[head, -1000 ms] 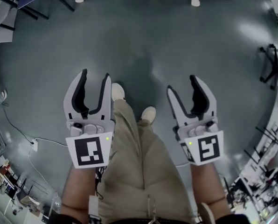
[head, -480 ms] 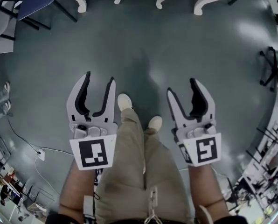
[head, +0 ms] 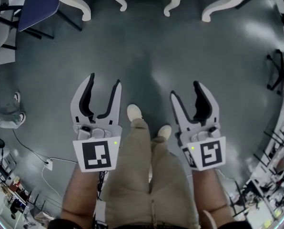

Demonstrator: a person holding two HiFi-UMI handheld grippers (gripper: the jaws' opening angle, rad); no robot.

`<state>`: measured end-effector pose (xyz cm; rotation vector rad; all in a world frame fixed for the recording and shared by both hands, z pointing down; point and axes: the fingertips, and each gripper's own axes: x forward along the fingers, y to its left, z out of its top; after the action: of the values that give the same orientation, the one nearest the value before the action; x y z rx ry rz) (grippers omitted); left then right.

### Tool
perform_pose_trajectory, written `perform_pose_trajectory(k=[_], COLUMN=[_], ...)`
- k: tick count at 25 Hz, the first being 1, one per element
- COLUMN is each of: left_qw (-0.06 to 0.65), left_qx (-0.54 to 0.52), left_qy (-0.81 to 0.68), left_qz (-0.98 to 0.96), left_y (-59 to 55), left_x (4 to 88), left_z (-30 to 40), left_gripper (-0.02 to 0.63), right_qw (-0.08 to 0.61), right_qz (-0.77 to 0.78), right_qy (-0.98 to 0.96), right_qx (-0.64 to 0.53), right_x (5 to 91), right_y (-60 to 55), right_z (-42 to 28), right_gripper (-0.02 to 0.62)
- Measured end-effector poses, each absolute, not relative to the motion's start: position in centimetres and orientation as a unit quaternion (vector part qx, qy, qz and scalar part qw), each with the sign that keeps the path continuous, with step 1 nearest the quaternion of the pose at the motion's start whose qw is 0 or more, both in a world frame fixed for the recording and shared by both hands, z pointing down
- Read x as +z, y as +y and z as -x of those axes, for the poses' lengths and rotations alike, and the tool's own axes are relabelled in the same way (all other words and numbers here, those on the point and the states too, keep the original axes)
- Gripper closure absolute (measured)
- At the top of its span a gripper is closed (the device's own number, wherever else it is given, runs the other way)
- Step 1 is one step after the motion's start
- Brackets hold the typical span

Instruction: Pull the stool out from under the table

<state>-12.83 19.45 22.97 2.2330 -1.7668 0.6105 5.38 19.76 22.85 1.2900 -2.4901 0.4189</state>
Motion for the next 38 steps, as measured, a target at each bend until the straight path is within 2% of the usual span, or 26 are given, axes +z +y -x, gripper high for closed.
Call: perform_pose_trajectory(k=[9,11,15,26,38], left_qw=[0.103,0.099,0.139,0.135,0.132], left_qx=[0.22,0.235,0.211,0.224,0.222], left_qy=[-0.559,-0.549,-0.577,-0.582,-0.585], left_qz=[-0.793,-0.796,-0.776,-0.77,-0.769], left_y=[16.1,15.8,15.6,12.6,4.4], left_x=[23.3,24.3,25.8,26.3,25.9], left_z=[12.5,12.3,13.0,12.7,7.4], left_gripper=[0.387,0.387,0.387,0.387,0.387], right_qw=[0.132,0.131,0.138,0.143,0.162], right_qz=[-0.477,-0.48,-0.477,-0.471,-0.429], right_qy=[-0.856,-0.854,-0.851,-0.849,-0.867], right_qx=[0.151,0.155,0.169,0.191,0.194], right_x=[20.5,21.2,23.3,25.5,25.9], right_y=[15.7,15.4,15.2,11.6,4.6], right_z=[-4.5,-4.4,-4.6,-6.4,-9.7], right_gripper=[0.36,0.36,0.36,0.359,0.359])
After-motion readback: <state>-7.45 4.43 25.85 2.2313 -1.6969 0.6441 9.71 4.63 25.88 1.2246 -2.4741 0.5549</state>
